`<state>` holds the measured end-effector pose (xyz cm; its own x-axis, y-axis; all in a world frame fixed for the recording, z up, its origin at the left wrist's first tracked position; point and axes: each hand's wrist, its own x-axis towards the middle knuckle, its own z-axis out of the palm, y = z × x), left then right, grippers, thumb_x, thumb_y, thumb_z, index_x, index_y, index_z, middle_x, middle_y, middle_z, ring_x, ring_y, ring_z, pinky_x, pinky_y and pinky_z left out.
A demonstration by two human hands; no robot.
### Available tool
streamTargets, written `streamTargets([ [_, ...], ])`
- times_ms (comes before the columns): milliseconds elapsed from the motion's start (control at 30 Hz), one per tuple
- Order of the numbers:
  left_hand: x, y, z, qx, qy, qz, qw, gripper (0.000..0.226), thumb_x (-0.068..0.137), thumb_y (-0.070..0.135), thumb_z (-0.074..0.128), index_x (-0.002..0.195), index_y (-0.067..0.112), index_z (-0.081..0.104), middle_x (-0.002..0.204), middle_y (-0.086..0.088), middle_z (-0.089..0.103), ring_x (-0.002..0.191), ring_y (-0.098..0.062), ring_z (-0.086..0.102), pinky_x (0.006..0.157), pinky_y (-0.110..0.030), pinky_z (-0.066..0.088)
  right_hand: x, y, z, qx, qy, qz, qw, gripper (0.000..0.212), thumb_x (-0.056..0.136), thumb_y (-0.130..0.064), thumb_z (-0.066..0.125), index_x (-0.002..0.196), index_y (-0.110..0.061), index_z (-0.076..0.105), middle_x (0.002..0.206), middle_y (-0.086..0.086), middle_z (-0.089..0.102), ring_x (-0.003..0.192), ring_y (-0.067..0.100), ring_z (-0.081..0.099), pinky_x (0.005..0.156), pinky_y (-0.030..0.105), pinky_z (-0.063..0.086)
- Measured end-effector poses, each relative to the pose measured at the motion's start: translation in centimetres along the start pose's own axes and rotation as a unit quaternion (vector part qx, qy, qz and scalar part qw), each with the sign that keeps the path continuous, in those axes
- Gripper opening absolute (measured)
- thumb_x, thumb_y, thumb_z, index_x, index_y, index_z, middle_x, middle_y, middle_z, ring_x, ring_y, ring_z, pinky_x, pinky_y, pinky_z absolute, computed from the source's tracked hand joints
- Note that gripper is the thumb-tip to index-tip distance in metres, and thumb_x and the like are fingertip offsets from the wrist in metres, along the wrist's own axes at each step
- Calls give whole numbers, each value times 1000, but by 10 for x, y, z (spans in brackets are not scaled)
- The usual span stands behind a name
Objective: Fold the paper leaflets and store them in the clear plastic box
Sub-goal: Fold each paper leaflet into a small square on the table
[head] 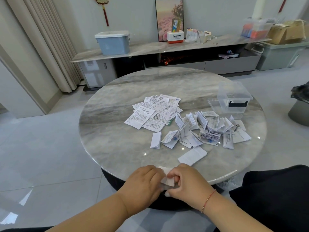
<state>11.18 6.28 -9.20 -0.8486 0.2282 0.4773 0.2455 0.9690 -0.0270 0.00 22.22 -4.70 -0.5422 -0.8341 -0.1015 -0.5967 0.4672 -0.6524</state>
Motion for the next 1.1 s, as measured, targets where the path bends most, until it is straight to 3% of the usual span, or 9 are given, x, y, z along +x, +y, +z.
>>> streamTargets([
  [100, 1, 4, 5, 17, -44, -6, 999, 41, 79, 33, 62, 115, 15, 52, 100, 3, 63, 88, -17, 55, 78, -27, 47, 0, 3, 10, -47, -4, 0, 999, 50, 69, -30, 78, 111, -22, 53, 79, -19, 32, 73, 1, 39, 61, 7, 31],
  [200, -1, 4, 10, -9, -23, 4, 1000, 24, 83, 23, 64, 104, 14, 58, 89, 1, 61, 77, -18, 53, 70, -28, 48, 1, 8, 14, -87, 3, -17, 996, 38, 80, -26, 67, 116, -21, 53, 82, -17, 32, 86, 11, 45, 67, 11, 31],
  [333, -4, 3, 10, -51, -10, -14, 999, 17, 83, 19, 65, 100, 19, 59, 85, 4, 62, 73, -14, 51, 66, -22, 45, -2, 12, 15, -104, 59, -82, 989, 13, 80, -21, 56, 82, -15, 68, 84, 0, 52, 78, 22, 57, 64, 23, 43],
  [600, 41, 14, -27, -94, -3, -180, 979, 22, 86, 27, 48, 70, 20, 63, 63, 7, 56, 49, -10, 52, 45, -17, 39, 3, 2, -8, -28, 183, -125, 975, 6, 71, -20, 61, 69, -24, 66, 70, -12, 41, 68, 3, 42, 54, 16, 36],
  [700, 59, 11, -38, -124, -43, -227, 965, 17, 87, 23, 52, 77, 15, 64, 74, 3, 61, 63, -15, 57, 56, -18, 35, 7, 2, -18, 21, 180, -108, 978, 16, 71, -17, 57, 73, -19, 72, 68, -15, 40, 69, -4, 45, 59, 5, 33],
  [800, 68, 4, -44, -173, -61, -336, 924, 16, 93, 21, 53, 79, 16, 61, 74, 4, 62, 65, -11, 57, 58, -15, 34, 12, 15, -35, 29, 203, -60, 977, 12, 72, -12, 61, 72, -15, 73, 71, -16, 44, 66, -5, 48, 60, 3, 33],
  [967, 86, -4, -31, -400, -56, -552, 730, 14, 91, 16, 59, 80, 9, 59, 53, -7, 63, 44, -17, 62, 56, -26, 55, 23, 30, -50, 24, 266, 47, 963, 14, 80, -6, 60, 75, -15, 70, 80, -11, 48, 63, 1, 49, 60, 7, 36],
  [1033, 94, -4, -19, -382, -34, -566, 729, 17, 89, 28, 63, 91, 12, 58, 63, -4, 64, 53, -17, 62, 58, -28, 53, 25, 26, -42, 17, 255, 47, 966, 13, 81, -9, 59, 77, -17, 69, 81, -10, 49, 62, 2, 49, 59, 11, 36],
  [1100, 98, -22, -7, -244, -10, -573, 782, 30, 86, 41, 64, 100, 17, 54, 89, 0, 57, 72, -15, 56, 66, -25, 42, 28, 24, -34, 17, 244, 50, 968, 13, 81, -10, 59, 78, -20, 68, 79, -11, 48, 59, 2, 46, 60, 18, 38],
])
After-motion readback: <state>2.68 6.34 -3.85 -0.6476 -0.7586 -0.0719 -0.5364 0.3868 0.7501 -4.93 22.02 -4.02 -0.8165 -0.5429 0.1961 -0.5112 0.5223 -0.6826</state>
